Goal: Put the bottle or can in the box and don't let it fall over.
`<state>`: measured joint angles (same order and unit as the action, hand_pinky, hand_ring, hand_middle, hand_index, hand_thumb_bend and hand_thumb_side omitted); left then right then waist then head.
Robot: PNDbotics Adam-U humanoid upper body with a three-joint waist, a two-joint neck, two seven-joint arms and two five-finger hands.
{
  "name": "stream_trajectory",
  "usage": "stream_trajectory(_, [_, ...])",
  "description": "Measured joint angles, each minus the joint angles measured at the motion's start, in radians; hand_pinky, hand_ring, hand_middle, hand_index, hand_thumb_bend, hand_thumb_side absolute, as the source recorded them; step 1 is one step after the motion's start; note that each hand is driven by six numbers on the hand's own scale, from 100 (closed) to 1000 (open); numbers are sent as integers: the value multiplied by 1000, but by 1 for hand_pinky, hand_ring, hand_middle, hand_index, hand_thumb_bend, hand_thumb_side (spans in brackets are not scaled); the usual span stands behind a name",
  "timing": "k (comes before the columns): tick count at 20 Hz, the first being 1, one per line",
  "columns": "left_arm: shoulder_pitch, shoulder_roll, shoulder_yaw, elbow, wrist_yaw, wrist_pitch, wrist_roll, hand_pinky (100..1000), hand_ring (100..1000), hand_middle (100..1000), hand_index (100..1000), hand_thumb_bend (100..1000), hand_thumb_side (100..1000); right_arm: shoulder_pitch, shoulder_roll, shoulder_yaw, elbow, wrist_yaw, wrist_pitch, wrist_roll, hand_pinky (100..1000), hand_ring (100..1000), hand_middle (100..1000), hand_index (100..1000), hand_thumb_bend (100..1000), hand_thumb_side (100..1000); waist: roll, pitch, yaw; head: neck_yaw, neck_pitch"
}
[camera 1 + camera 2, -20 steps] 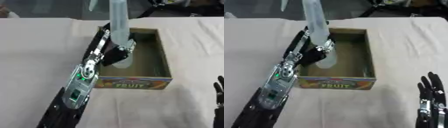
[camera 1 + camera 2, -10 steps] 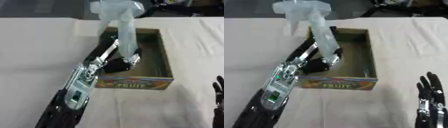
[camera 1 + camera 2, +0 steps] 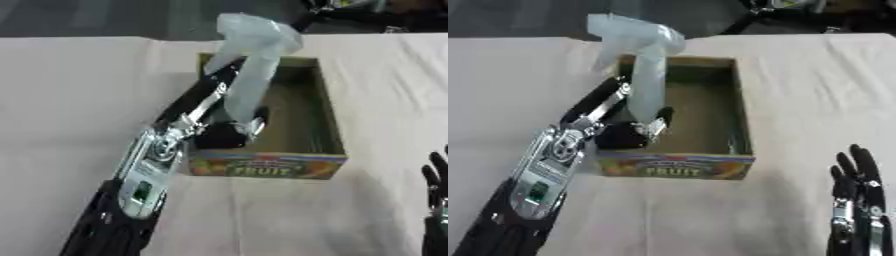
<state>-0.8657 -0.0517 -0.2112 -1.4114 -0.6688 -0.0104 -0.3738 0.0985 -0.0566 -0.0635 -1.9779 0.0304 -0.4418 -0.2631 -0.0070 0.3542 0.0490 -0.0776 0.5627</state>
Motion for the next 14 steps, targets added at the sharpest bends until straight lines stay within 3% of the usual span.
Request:
stream_trajectory(2, [3, 0, 3, 0, 8, 11, 3, 1000, 1000, 1000, 995, 100, 386, 0, 0, -1, 0, 0, 0, 0, 1000, 1000, 1000, 1000, 100, 678, 2, -1, 0, -1, 0])
stream_trajectory(5, [6, 4, 8, 1, 23, 31, 16, 1000, 1000, 1000, 1000, 100, 428, 3, 0, -3, 0, 0, 0, 0, 1000, 1000, 1000, 1000, 100, 678, 4, -2, 2, -2, 0])
stream_trajectory(6, [7, 7, 10, 2, 30, 37, 22, 1000, 1000, 1000, 1000, 100, 581, 5, -1, -3, 0, 0, 0, 0, 1000, 1000, 1000, 1000, 100, 678, 4, -3, 3, -3, 0])
stream_trajectory(7, [10, 8, 12, 4, 40, 43, 24, 1000, 1000, 1000, 1000, 100, 672, 7, -1, -3, 0, 0, 0, 0, 1000, 1000, 1000, 1000, 100, 678, 4, -3, 5, -4, 1])
stream_trajectory(10, [13, 11, 12, 6, 61, 52, 14, 1000, 1000, 1000, 1000, 100, 672, 8, -1, -4, 0, 0, -1, -2, 1000, 1000, 1000, 1000, 100, 678, 5, -9, 6, -9, 6])
stream_trajectory(14, [13, 22, 16, 6, 44, 56, 5, 1000, 1000, 1000, 1000, 100, 447, 9, -1, -4, 0, 0, -4, -4, 1000, 1000, 1000, 1000, 100, 679, 6, -10, 7, -13, 8])
